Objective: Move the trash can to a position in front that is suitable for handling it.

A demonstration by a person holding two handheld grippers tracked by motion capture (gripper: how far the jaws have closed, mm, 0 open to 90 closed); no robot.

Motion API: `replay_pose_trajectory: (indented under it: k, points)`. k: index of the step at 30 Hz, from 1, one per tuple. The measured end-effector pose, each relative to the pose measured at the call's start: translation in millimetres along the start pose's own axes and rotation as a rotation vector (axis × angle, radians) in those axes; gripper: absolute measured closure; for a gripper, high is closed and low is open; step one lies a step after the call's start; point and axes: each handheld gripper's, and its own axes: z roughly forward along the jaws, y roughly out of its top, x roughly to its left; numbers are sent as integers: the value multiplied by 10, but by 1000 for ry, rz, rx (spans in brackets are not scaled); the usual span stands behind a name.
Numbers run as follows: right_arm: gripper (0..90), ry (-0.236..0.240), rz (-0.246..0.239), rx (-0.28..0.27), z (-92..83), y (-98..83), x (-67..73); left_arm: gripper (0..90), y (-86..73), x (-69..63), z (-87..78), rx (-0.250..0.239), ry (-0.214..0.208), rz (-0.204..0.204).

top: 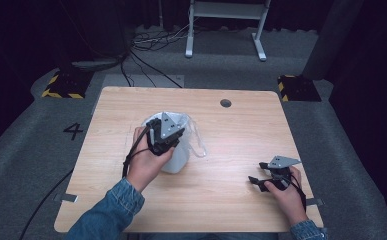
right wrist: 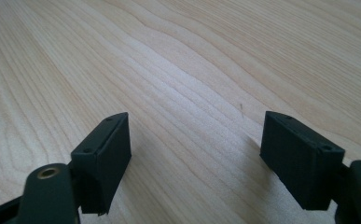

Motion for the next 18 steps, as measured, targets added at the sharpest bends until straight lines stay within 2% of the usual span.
replay_pose_trajectory:
  k: [1,2,4,5,7,10,15,18]
  points:
    - [242,1,-2,-1,1,0,-1,800,-7,-131,-18,-1,-13,17]
    - [242,1,-2,-1,1,0,-1,799,-7,-131,-18,-1,-13,17]
    - [243,2,-2,-1,2,1,-1,798,-27,-291,-22,-1,-46,20]
    - [243,2,-2,-1,2,1,-1,798,-27,-291,-22,-1,-46,20]
    - [243,2,-3,-1,2,1,-1,795,-44,-382,-13,4,-64,28]
    - [243,2,-3,-1,2,1,-2,785,-87,-539,15,4,-90,56]
    - [243,2,-3,-1,2,2,-2,760,-122,-608,16,-1,-100,45]
    - [243,2,-4,-1,2,2,-1,707,-169,-623,7,-4,-127,6]
